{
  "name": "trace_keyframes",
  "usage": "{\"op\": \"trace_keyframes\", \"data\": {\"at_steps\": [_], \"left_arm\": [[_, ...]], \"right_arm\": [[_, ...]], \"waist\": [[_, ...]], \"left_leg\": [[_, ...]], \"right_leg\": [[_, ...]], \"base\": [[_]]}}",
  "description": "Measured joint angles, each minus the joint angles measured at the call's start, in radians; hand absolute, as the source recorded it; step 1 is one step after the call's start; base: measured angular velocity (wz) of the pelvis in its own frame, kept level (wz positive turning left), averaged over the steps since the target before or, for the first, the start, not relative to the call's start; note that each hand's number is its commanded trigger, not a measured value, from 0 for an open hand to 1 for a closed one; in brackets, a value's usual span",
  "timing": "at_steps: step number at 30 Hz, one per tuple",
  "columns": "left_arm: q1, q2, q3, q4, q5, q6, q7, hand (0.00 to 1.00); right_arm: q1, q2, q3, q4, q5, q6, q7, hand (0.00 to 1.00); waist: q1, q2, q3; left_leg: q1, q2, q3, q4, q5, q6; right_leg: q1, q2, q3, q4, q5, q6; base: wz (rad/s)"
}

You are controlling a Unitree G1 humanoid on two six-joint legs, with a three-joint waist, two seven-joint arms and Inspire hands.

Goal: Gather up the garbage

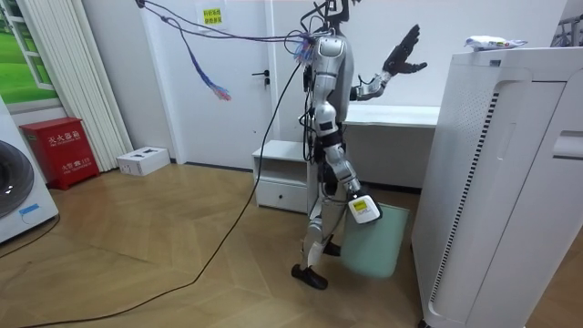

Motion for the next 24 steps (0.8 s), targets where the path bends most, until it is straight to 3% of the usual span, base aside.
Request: {"op": "trace_keyframes", "data": {"at_steps": [4, 9, 14, 17, 24], "left_arm": [[-0.001, 0.0, -0.013, -0.054, 0.057, 0.0, -0.013, 0.0], [-0.004, 0.001, -0.067, -0.128, 0.085, 0.001, -0.047, 0.0], [-0.037, 0.003, -0.078, -0.128, 0.12, 0.001, -0.064, 0.0], [-0.052, 0.013, -0.106, -0.129, 0.134, 0.007, -0.079, 0.0], [-0.102, 0.028, -0.154, -0.122, 0.21, 0.025, -0.154, 0.0]], "right_arm": [[0.004, 0.0, 0.001, 0.0, -0.002, 0.001, 0.018, 1.0], [0.003, 0.0, 0.004, -0.001, -0.002, 0.003, 0.02, 1.0], [-0.002, -0.005, 0.014, -0.001, -0.015, 0.003, 0.028, 1.0], [-0.009, -0.016, 0.012, -0.001, -0.027, 0.004, 0.04, 1.0], [-0.023, -0.023, 0.01, 0.009, -0.053, 0.008, 0.05, 1.0]], "waist": [[-0.013, 0.011, -0.0069], [-0.022, 0.015, -0.0072], [-0.028, 0.018, -0.0005], [-0.047, 0.03, 0.0051], [-0.065, 0.033, 0.0056]], "left_leg": [[0.002, 0.001, 0.011, 0.001, 0.0, 0.0], [0.005, 0.002, 0.016, 0.002, 0.0, 0.002], [0.014, 0.002, 0.022, -0.001, 0.0, 0.003], [0.017, 0.001, 0.027, -0.005, -0.001, 0.007], [0.037, 0.004, 0.055, -0.033, 0.001, 0.009]], "right_leg": [[0.001, -0.001, 0.003, 0.002, 0.0, 0.0], [0.0, -0.003, 0.016, 0.002, 0.0, 0.0], [0.001, -0.001, 0.048, 0.003, 0.0, 0.0], [0.001, -0.002, 0.055, -0.001, 0.0, 0.001], [0.001, -0.004, 0.067, 0.0, 0.001, 0.002]], "base": [[-0.03], [-0.02], [-0.07], [-0.06], [-0.08]]}}
